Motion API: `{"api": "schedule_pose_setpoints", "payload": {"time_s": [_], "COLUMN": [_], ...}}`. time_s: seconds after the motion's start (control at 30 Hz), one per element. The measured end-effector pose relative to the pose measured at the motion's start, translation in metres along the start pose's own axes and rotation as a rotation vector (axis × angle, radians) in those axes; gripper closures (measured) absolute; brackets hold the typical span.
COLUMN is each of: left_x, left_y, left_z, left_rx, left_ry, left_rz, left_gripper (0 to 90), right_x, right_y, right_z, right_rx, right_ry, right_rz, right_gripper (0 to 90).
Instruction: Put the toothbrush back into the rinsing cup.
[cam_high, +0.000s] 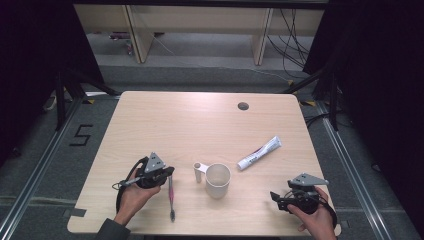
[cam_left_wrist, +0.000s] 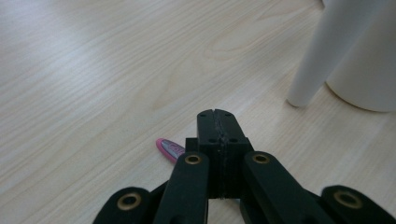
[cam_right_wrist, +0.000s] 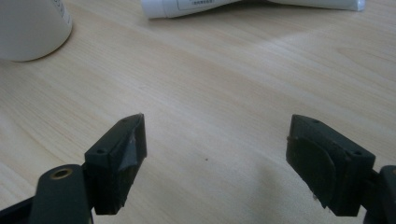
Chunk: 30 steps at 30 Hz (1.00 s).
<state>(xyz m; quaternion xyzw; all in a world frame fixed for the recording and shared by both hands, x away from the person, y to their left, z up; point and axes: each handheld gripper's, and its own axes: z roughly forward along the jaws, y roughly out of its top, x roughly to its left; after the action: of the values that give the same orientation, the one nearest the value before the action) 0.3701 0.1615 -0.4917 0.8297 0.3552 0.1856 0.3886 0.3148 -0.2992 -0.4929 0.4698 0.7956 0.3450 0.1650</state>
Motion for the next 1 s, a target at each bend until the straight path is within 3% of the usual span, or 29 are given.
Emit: {"api": "schedule_pose_setpoints", "payload": {"time_s": [0.07,0.17,0.23,0.27,0.5,0.63,0.73,0.8,0.83,0.9,0.93,0.97,1.0], "left_x": [0.002,0.003,0.005,0.005,0.013,0.019,0.023,0.025,0.026,0.027,0.028,0.028,0.028], "left_y": [0.0,-0.001,-0.001,-0.001,-0.005,-0.012,-0.02,-0.026,-0.029,-0.036,-0.038,-0.041,-0.043], "left_z": [0.004,0.009,0.013,0.013,0.018,0.012,0.003,-0.004,-0.007,-0.015,-0.018,-0.022,-0.026], "left_rx": [0.02,0.03,0.055,0.055,0.089,0.102,0.104,0.104,0.106,0.109,0.108,0.104,0.104], "left_ry": [0.003,-0.005,-0.009,-0.009,-0.003,0.0,0.002,0.005,0.004,0.008,0.009,0.013,0.011], "left_rz": [0.008,0.003,0.015,0.015,0.026,0.019,0.004,-0.009,-0.01,-0.015,-0.019,-0.025,-0.028], "left_gripper": [89.5,89.1,88.6,88.5,87.9,87.6,87.3,87.0,86.7,86.6,86.5,86.3,85.9], "right_x": [-0.001,-0.001,0.002,0.0,-0.001,0.001,0.0,0.001,-0.001,-0.003,0.001,0.002,0.0], "right_y": [0.0,-0.001,0.0,0.001,0.0,0.0,-0.001,0.001,0.001,0.0,0.0,0.0,0.001], "right_z": [0.002,0.002,0.0,0.001,0.002,0.002,0.002,0.002,0.001,0.002,0.002,0.001,0.002], "right_rx": [-0.009,-0.009,0.013,0.002,0.005,0.004,0.002,0.005,0.006,-0.008,0.008,0.008,-0.003], "right_ry": [0.012,-0.01,0.008,0.001,0.017,0.02,0.013,0.018,-0.007,-0.005,0.019,0.016,0.011], "right_rz": [-0.022,-0.025,0.014,-0.01,-0.019,0.003,-0.025,-0.015,-0.04,-0.071,-0.013,-0.001,-0.032], "right_gripper": [21.0,21.0,21.0,21.0,21.2,21.3,21.3,21.3,21.3,21.4,21.4,21.4,21.4]}}
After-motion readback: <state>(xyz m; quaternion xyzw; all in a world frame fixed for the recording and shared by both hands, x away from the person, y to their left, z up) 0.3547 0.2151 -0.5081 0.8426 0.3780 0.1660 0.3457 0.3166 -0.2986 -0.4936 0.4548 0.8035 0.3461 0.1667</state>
